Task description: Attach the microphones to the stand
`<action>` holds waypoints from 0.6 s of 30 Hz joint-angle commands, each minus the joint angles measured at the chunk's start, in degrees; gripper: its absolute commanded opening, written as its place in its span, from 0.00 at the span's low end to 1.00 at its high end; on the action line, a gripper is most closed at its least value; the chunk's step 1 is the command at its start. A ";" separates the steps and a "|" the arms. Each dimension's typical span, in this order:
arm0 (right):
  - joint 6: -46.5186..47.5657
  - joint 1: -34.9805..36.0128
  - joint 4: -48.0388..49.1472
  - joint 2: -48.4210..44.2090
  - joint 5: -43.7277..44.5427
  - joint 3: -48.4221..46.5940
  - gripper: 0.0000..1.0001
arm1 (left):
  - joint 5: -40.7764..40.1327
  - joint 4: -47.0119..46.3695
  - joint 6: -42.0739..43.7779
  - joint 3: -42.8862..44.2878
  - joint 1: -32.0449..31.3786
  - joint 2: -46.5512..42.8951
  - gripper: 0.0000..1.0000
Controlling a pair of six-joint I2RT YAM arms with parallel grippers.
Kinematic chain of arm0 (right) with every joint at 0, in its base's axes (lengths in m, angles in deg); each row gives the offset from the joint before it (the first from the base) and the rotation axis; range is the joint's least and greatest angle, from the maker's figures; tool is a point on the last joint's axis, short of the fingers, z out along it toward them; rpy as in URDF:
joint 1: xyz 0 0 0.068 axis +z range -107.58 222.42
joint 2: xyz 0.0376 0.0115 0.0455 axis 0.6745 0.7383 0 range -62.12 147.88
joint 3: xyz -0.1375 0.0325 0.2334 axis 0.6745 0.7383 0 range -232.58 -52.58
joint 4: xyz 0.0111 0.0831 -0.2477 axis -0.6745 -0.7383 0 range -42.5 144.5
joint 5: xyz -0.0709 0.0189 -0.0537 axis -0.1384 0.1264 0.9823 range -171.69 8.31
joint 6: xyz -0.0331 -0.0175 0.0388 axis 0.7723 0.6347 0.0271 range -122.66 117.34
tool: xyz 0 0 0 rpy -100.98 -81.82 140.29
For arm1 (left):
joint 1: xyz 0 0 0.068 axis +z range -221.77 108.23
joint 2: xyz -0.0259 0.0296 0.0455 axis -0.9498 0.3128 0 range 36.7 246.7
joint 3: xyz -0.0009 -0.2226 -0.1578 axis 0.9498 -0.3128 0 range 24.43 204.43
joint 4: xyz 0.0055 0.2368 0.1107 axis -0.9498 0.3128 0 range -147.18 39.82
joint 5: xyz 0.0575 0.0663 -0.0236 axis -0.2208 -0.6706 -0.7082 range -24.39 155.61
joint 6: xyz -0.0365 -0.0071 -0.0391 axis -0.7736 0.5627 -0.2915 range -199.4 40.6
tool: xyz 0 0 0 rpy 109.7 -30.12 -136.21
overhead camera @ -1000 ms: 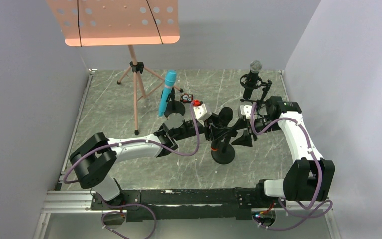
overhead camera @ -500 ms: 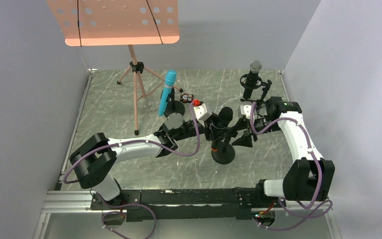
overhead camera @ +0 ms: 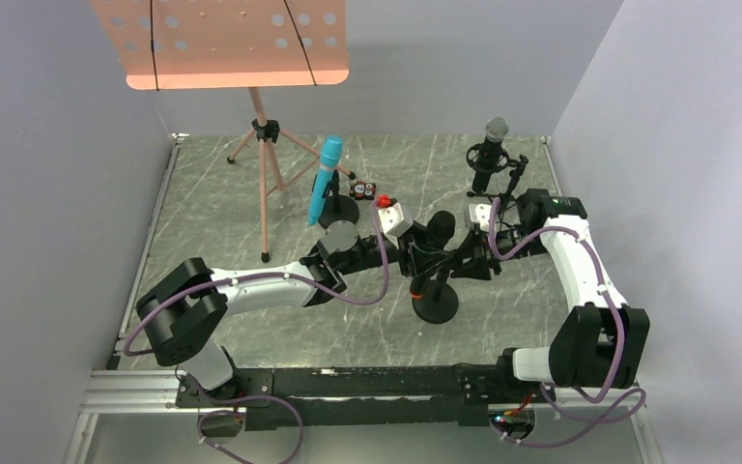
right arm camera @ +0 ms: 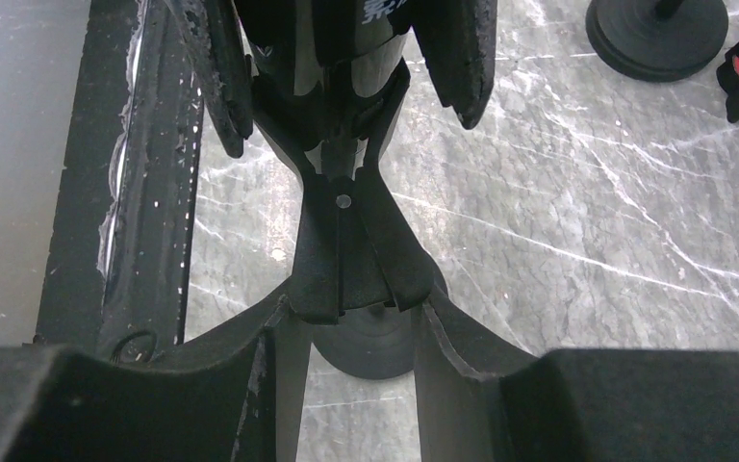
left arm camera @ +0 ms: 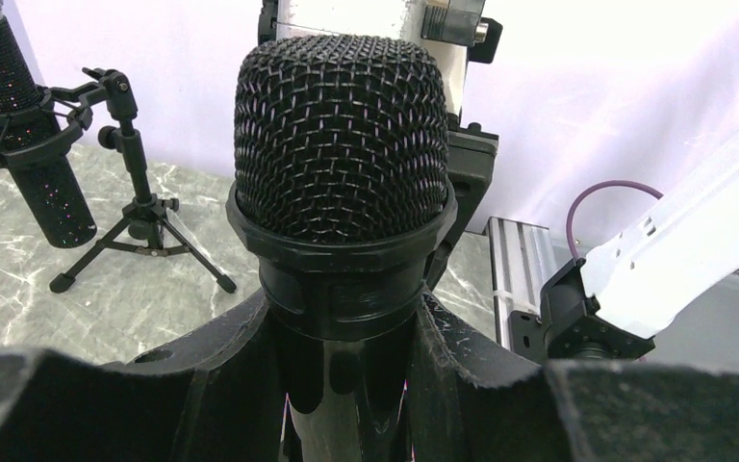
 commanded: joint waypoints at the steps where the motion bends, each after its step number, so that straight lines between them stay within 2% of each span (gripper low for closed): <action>1: 1.17 0.29 -1.96 -0.53 -2.06 -1.13 0.15 | -0.02 -5.01 -1.94 0.22 -0.03 1.07 0.00; 6: 1.14 0.32 -2.50 0.47 -1.66 -1.46 0.11 | -0.37 -7.61 -2.97 -1.57 -0.03 1.11 0.00; 9: 1.97 0.27 -3.56 1.29 -1.63 -1.85 0.17 | -0.70 -8.74 -3.36 -2.53 -0.07 0.96 0.00; 10: 2.31 0.28 -3.92 1.48 -1.65 -1.82 0.24 | -0.73 -9.01 -3.43 -2.64 -0.03 1.01 0.00; 14: 3.50 0.20 -4.59 1.42 -1.46 -1.38 0.65 | -0.66 -9.19 -3.62 -2.12 -0.05 1.59 0.00; 16: 2.91 0.26 -3.83 0.73 -1.06 -1.38 0.76 | -0.56 -8.89 -3.48 -1.82 -0.03 1.70 0.00; 18: 1.38 0.02 -2.70 0.33 -0.35 -1.78 0.81 | -0.43 -8.48 -3.16 -1.57 -0.03 1.64 0.00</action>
